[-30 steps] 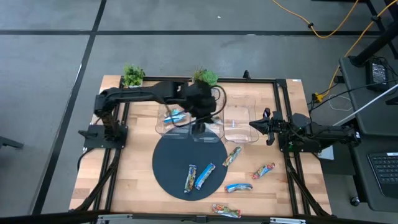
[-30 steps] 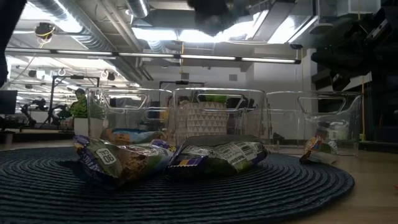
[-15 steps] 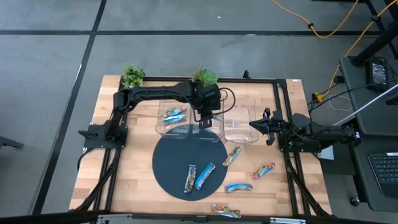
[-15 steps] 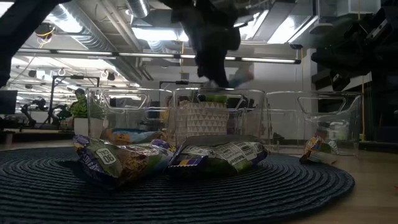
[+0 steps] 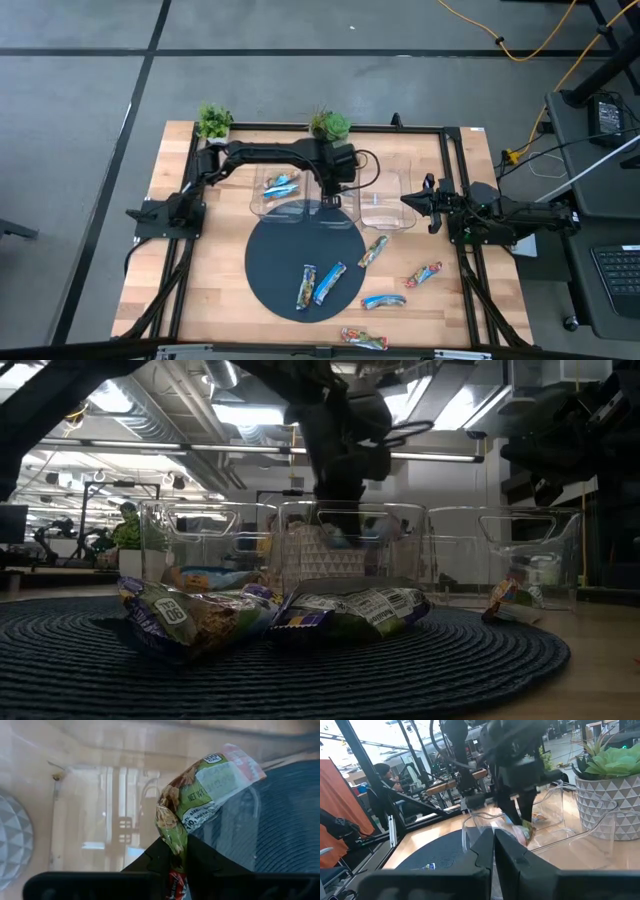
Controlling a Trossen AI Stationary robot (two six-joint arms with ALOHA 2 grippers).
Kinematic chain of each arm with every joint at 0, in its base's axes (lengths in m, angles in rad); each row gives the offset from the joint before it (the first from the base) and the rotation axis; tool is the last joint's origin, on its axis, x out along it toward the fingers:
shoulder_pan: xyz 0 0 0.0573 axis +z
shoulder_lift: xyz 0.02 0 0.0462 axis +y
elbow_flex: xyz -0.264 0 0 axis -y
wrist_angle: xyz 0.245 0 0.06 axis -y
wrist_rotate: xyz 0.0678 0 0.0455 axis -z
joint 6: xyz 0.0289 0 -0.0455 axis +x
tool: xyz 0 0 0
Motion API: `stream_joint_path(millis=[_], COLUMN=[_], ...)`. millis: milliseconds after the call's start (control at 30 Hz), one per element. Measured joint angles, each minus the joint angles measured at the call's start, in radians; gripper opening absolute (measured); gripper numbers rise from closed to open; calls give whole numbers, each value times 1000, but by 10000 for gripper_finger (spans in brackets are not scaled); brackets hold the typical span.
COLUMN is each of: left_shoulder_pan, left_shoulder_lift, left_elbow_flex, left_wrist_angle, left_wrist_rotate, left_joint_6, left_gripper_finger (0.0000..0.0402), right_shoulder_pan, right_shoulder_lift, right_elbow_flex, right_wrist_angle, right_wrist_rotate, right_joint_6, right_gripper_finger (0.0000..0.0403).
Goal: Pick and place Granola Bars by type
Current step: Put the red granola bar into the middle transparent bin, then put the blue granola bar into the right transparent bin
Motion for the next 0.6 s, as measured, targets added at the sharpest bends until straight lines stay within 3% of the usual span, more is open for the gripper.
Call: stream_joint_path(millis=[233, 600], left_shoulder_pan=[-3, -16], left_shoulder_lift=[6, -5], left_elbow_flex=[0, -1], left_wrist_angle=[1, -6], left_wrist_rotate=[-4, -19], left_joint_6=[-3, -43], left_gripper_finger=[49, 111], right_shoulder_pan=[0, 0], right_shoulder_lift=[0, 0], right_elbow_flex=[0, 0], right_wrist_angle=[0, 0], right_wrist_rotate=[0, 0], right_joint_6=[0, 0], right_gripper_finger=[19, 19])
